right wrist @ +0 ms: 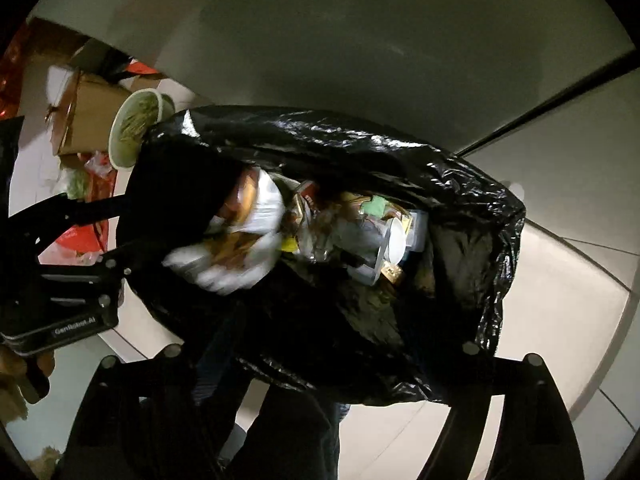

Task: Collect trash
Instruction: 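Drop the white wrapper and orange bag into the trash bag with both tools, then grasp the beige paper cup with the right tool while the left tool grasps a tissue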

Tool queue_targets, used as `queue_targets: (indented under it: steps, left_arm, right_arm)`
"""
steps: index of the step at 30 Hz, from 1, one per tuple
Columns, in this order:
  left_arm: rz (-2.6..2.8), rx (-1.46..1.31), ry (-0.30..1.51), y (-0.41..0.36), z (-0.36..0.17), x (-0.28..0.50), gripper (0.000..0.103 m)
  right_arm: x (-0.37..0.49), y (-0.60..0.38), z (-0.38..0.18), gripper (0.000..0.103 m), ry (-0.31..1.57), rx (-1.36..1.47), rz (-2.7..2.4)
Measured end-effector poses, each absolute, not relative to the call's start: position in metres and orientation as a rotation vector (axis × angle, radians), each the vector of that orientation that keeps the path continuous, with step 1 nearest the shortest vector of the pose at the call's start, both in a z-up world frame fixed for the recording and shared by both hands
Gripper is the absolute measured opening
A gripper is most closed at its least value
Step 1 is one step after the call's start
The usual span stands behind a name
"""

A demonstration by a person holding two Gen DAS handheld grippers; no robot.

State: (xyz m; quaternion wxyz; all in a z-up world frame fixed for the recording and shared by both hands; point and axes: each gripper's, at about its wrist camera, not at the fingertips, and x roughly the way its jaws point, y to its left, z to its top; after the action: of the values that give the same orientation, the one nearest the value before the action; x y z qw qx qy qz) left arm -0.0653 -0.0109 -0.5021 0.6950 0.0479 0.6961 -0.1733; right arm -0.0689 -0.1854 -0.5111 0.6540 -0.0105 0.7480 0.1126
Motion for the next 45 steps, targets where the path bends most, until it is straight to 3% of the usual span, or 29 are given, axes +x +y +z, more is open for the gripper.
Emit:
queue_targets:
  steps: [3, 7, 9, 12, 15, 16, 18, 28, 33, 36, 38, 39, 41, 45]
  left_arm:
    - [-0.408, 0.095, 1.514, -0.003, -0.477, -0.072, 0.064]
    - [-0.476, 0.008, 1.401, 0.014, -0.398, -0.081, 0.064]
    - [-0.498, -0.045, 1.339, 0.025, -0.354, -0.082, 0.078]
    - [-0.505, -0.136, 1.196, 0.045, -0.281, -0.08, 0.087]
    - [-0.466, -0.198, 1.032, 0.061, -0.214, -0.075, 0.089]
    - [-0.453, -0.205, 1.0, 0.064, -0.202, -0.073, 0.089]
    - [-0.427, -0.213, 0.928, 0.067, -0.179, -0.071, 0.09]
    - [-0.354, -0.248, 0.854, 0.08, -0.152, -0.067, 0.09]
    - [-0.324, -0.276, 0.884, 0.09, -0.156, -0.071, 0.09]
    - [-0.3, -0.299, 0.883, 0.098, -0.157, -0.07, 0.09]
    - [-0.295, -0.308, 0.878, 0.101, -0.155, -0.069, 0.09]
    - [-0.293, -0.306, 0.873, 0.102, -0.153, -0.068, 0.09]
    - [-0.288, -0.299, 0.859, 0.102, -0.15, -0.064, 0.09]
    - [-0.304, -0.299, 0.84, 0.099, -0.142, -0.043, 0.09]
  right_arm:
    - [-0.072, -0.188, -0.484, 0.08, 1.661, -0.004, 0.278]
    - [-0.074, -0.189, -0.404, 0.08, 1.534, 0.024, 0.385]
    - [-0.074, -0.188, -0.353, 0.08, 1.457, 0.048, 0.443]
    - [-0.069, -0.182, -0.265, 0.084, 1.301, 0.079, 0.542]
    - [-0.056, -0.176, -0.19, 0.09, 1.129, 0.129, 0.627]
    - [-0.048, -0.173, -0.164, 0.096, 1.049, 0.126, 0.636]
    - [-0.027, -0.167, -0.132, 0.098, 0.934, 0.111, 0.641]
    - [0.15, -0.13, -0.115, 0.097, 0.807, 0.016, 0.419]
    - [0.229, -0.076, -0.133, 0.097, 0.825, -0.205, 0.342]
    - [0.265, -0.049, -0.156, 0.078, 0.895, -0.337, 0.278]
    - [0.283, -0.041, -0.172, 0.053, 0.962, -0.415, 0.205]
    - [0.284, -0.042, -0.172, 0.05, 0.959, -0.417, 0.195]
    - [0.286, -0.056, -0.159, 0.03, 0.96, -0.317, 0.225]
    - [0.279, -0.117, -0.112, 0.027, 0.913, 0.042, 0.28]
